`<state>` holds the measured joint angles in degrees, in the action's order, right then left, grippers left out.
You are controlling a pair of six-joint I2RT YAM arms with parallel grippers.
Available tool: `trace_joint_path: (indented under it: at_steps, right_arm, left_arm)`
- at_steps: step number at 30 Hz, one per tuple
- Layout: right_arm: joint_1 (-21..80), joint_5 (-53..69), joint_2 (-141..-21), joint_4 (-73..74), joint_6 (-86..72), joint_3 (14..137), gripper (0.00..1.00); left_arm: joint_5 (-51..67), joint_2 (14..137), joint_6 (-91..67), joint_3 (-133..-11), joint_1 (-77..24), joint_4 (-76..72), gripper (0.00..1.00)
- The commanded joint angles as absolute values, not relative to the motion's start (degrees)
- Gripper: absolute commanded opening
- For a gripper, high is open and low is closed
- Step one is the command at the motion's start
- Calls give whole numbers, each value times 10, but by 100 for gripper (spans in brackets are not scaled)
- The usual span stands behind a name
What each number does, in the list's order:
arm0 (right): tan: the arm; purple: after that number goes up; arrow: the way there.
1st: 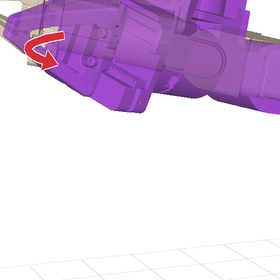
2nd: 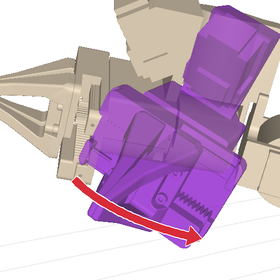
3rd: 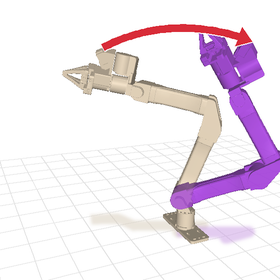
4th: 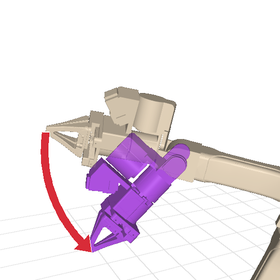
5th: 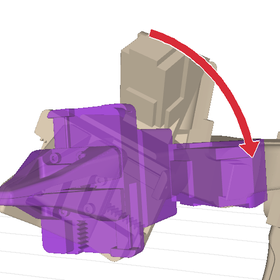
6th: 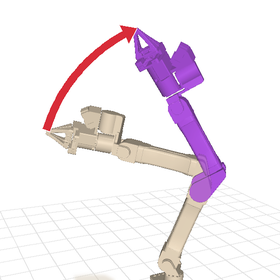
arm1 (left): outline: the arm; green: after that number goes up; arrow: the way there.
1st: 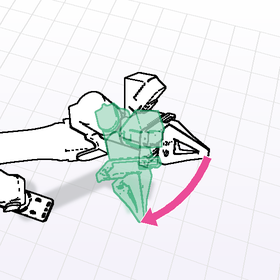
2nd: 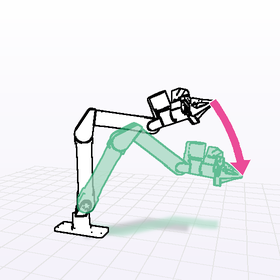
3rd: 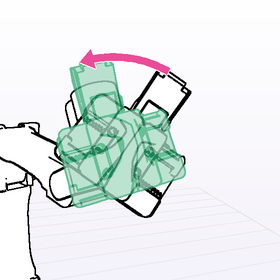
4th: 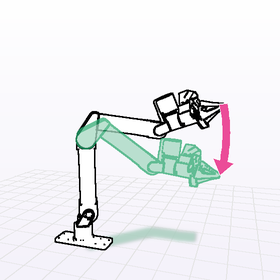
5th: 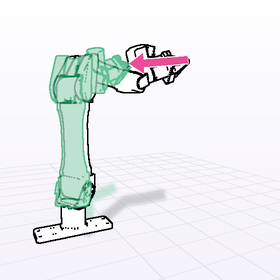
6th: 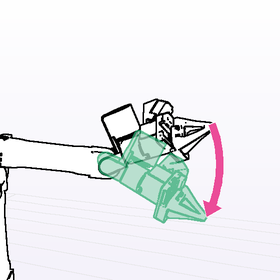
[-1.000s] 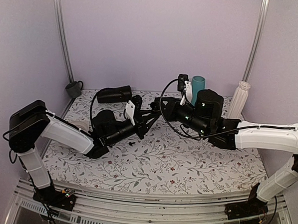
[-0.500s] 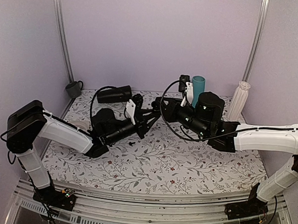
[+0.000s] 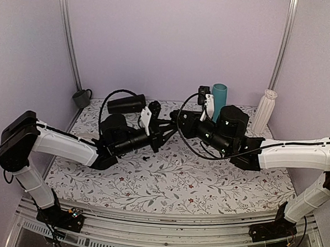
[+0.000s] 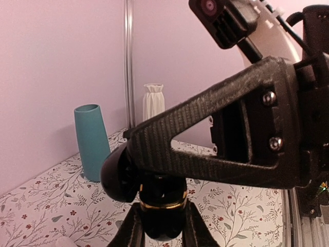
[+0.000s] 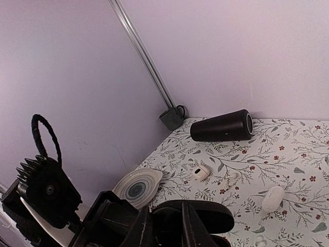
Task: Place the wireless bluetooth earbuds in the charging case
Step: Insert the left earbud into the left side groove of the charging case.
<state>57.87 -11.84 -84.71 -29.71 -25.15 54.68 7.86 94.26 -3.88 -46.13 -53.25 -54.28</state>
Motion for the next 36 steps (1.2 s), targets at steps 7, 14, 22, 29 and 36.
trace_joint_path:
  at_steps: [7,14,22,29,36]
  right_arm:
    - [582,-111,-832,-311,-233,536,18]
    - [582,-106,-829,-307,-234,527,18]
    - [583,-103,-823,-309,-240,520,18]
    - [582,-95,-818,-307,-239,511,18]
    - [582,-89,-816,-307,-243,504,18]
  left_arm:
    - [109,920,-36,-484,-543,-525,0]
    - [110,912,-35,-484,-543,-531,0]
    - [114,912,-35,-486,-542,-531,0]
    - [112,908,-34,-483,-543,-534,0]
    - [110,906,-34,-485,-542,-533,0]
